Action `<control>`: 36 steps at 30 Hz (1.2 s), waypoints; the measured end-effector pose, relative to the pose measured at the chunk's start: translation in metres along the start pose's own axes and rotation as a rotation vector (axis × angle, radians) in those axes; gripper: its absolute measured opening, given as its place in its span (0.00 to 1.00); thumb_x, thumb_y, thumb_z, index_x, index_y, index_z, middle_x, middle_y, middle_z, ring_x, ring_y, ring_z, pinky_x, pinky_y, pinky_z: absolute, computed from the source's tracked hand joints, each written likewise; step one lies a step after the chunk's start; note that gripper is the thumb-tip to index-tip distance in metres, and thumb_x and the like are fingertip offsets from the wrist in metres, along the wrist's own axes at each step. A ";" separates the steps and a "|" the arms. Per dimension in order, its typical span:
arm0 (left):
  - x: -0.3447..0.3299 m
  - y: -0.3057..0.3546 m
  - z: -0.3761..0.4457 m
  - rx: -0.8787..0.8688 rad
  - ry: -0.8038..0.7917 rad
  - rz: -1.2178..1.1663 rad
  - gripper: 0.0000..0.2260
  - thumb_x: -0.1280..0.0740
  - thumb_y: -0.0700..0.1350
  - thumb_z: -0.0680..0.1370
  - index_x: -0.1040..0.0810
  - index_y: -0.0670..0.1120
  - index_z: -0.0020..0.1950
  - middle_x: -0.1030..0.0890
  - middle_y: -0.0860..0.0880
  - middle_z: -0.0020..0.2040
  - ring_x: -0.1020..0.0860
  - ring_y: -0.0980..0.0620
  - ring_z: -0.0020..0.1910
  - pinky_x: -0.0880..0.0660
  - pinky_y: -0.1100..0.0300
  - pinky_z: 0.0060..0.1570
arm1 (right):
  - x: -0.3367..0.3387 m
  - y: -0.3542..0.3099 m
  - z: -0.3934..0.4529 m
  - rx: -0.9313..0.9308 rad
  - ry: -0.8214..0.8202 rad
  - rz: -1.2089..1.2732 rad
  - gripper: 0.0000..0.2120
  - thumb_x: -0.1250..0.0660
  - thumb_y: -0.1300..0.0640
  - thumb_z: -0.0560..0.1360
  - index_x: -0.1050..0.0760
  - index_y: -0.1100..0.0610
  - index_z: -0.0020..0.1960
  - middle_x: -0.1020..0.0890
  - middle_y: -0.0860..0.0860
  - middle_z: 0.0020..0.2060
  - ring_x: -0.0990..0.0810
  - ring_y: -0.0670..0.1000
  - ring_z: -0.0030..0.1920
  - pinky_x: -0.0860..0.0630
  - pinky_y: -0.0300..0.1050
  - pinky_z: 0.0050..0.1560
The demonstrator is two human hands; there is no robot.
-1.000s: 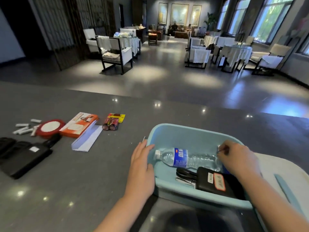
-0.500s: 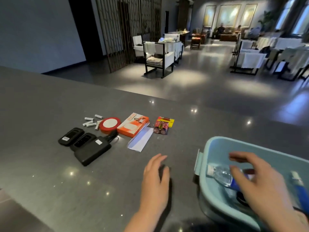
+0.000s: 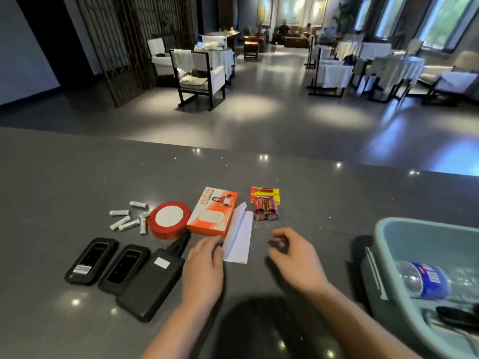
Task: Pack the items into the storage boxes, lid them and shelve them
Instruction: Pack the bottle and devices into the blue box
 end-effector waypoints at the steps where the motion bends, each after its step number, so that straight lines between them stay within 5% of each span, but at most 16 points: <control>1: -0.004 0.001 0.006 -0.005 -0.021 0.012 0.14 0.41 0.45 0.80 0.25 0.52 0.64 0.25 0.54 0.64 0.30 0.55 0.63 0.32 0.57 0.64 | -0.004 -0.002 0.011 -0.004 0.022 -0.021 0.18 0.32 0.58 0.73 0.26 0.52 0.63 0.21 0.47 0.56 0.23 0.46 0.57 0.29 0.39 0.57; 7: -0.031 0.003 0.025 -0.043 -0.167 0.170 0.17 0.42 0.49 0.80 0.31 0.55 0.69 0.38 0.56 0.73 0.38 0.55 0.70 0.38 0.56 0.66 | -0.024 -0.019 0.085 0.027 0.060 -0.349 0.25 0.40 0.51 0.78 0.39 0.47 0.74 0.33 0.53 0.70 0.36 0.57 0.69 0.34 0.52 0.65; 11: -0.040 -0.002 0.020 -0.138 -0.167 0.261 0.22 0.40 0.40 0.78 0.33 0.56 0.70 0.40 0.57 0.75 0.37 0.55 0.70 0.37 0.59 0.65 | -0.036 -0.019 0.118 -0.041 -0.051 -0.535 0.26 0.45 0.45 0.80 0.45 0.45 0.76 0.40 0.53 0.75 0.41 0.58 0.72 0.35 0.56 0.66; 14: -0.040 -0.007 0.019 -0.141 -0.150 0.218 0.22 0.39 0.38 0.77 0.31 0.55 0.69 0.33 0.57 0.71 0.34 0.56 0.69 0.37 0.60 0.66 | -0.041 -0.016 0.125 -0.049 -0.040 -0.612 0.23 0.44 0.45 0.79 0.40 0.47 0.73 0.37 0.53 0.72 0.38 0.59 0.69 0.31 0.55 0.62; 18: -0.034 0.000 0.021 -0.152 -0.096 0.214 0.13 0.39 0.48 0.79 0.27 0.56 0.63 0.24 0.58 0.60 0.28 0.60 0.58 0.36 0.66 0.57 | -0.037 -0.017 0.129 -0.059 0.026 -0.653 0.15 0.43 0.49 0.80 0.35 0.49 0.65 0.32 0.56 0.65 0.32 0.60 0.63 0.26 0.53 0.49; 21: -0.037 0.005 0.029 -0.124 -0.088 0.281 0.11 0.39 0.53 0.79 0.27 0.57 0.61 0.25 0.57 0.56 0.29 0.59 0.52 0.30 0.65 0.53 | -0.031 -0.017 0.125 -0.068 -0.018 -0.677 0.15 0.40 0.50 0.79 0.35 0.49 0.64 0.32 0.56 0.63 0.32 0.61 0.63 0.26 0.53 0.48; 32: -0.041 0.001 0.034 0.176 -0.169 0.198 0.24 0.28 0.51 0.72 0.33 0.52 0.65 0.27 0.51 0.59 0.30 0.51 0.59 0.28 0.55 0.53 | -0.006 0.014 0.047 -0.265 0.004 -0.480 0.30 0.26 0.43 0.65 0.34 0.50 0.62 0.27 0.53 0.56 0.24 0.54 0.55 0.24 0.48 0.50; 36: -0.039 0.014 0.032 0.206 -0.231 0.136 0.19 0.35 0.49 0.77 0.32 0.49 0.67 0.27 0.49 0.63 0.28 0.49 0.62 0.29 0.54 0.55 | 0.007 0.013 0.028 -0.284 0.005 -0.417 0.33 0.24 0.42 0.60 0.31 0.50 0.61 0.22 0.51 0.55 0.24 0.52 0.55 0.25 0.47 0.53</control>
Point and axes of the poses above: each hand's wrist, its own z-axis towards the middle knuckle, its own x-axis out of the back of the hand, y = z × x, the point moved 2 cm from there along z, towards the middle knuckle
